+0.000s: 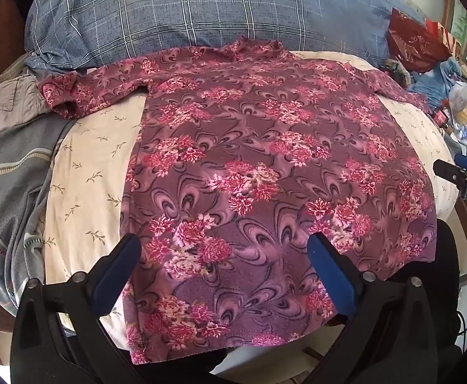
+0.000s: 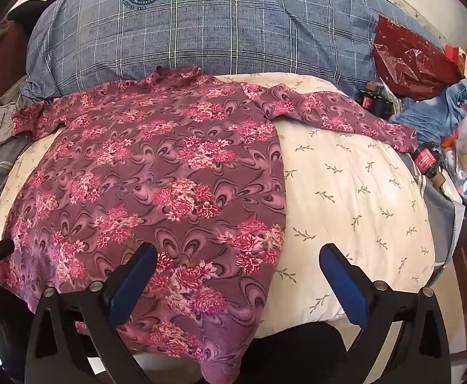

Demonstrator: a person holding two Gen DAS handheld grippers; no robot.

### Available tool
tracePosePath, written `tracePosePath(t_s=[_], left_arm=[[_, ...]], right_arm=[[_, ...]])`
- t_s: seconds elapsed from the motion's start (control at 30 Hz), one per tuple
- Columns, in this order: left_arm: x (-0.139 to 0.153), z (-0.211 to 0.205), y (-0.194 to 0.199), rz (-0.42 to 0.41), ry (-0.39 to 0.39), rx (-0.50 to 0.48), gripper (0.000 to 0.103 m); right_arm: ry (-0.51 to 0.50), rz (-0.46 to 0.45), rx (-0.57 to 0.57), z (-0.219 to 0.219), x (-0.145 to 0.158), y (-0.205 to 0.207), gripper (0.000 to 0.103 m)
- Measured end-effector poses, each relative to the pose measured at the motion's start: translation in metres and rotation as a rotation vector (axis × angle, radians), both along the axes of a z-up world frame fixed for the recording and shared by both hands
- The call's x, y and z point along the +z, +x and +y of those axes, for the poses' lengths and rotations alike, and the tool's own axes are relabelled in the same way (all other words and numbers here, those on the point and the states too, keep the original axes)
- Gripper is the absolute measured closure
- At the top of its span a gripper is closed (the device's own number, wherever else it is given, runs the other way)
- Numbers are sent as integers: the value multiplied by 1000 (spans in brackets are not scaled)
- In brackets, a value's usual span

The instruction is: Fold small clothes

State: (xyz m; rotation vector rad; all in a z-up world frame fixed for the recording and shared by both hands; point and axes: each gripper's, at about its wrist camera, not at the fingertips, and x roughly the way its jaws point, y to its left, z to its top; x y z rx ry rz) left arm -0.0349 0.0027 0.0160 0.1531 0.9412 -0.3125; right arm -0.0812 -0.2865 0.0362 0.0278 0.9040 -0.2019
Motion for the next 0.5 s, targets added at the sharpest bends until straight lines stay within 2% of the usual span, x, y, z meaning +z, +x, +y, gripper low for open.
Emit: tracePosePath(t_s=[0.5], left_arm=[[2,-9,-12,-13,9,-16,0]], right_arm=[[56,-26,4,-4,2,-13,2]])
